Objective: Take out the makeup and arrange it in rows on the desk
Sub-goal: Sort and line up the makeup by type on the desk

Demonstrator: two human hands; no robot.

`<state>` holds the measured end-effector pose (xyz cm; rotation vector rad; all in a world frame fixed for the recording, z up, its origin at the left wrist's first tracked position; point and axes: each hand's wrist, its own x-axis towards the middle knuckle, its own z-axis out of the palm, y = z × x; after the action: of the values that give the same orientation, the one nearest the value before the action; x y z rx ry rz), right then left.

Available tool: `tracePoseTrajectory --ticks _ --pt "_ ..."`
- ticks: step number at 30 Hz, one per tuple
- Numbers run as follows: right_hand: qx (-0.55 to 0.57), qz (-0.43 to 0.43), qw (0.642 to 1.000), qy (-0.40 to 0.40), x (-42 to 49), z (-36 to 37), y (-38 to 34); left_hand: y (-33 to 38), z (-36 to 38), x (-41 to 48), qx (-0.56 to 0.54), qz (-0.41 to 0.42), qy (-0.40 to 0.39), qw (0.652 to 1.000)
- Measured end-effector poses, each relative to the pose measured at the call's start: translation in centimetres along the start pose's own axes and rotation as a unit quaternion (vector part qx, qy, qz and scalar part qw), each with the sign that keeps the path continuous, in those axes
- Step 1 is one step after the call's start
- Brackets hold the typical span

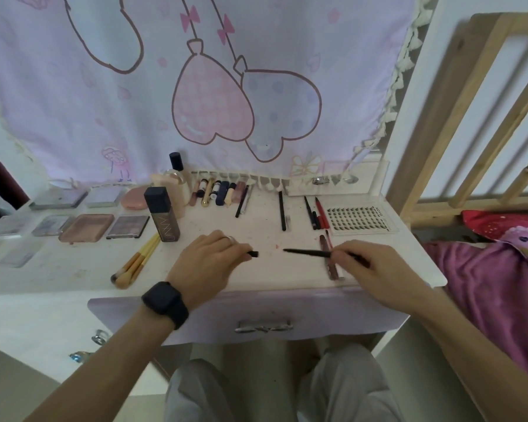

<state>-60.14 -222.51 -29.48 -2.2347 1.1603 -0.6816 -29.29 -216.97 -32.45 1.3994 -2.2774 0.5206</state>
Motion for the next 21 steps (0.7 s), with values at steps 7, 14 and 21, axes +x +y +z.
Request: tracePoseTrajectory --ticks 7,14,21 --pt "0.081 0.035 0.995 0.049 0.2 0.3 0.9 0.0 1.3 -0.3 -0.205 -0.312 -0.030 0.927" --pt "0.104 0.090 0.987 0.088 2.3 1.4 0.4 1.2 3.6 3.2 -0.338 -0.428 0.052 0.836" --pt "-0.056 0.150 0.985 0.063 8.6 0.9 0.5 -0.1 5.1 3.5 -0.330 -0.525 0.066 0.782"
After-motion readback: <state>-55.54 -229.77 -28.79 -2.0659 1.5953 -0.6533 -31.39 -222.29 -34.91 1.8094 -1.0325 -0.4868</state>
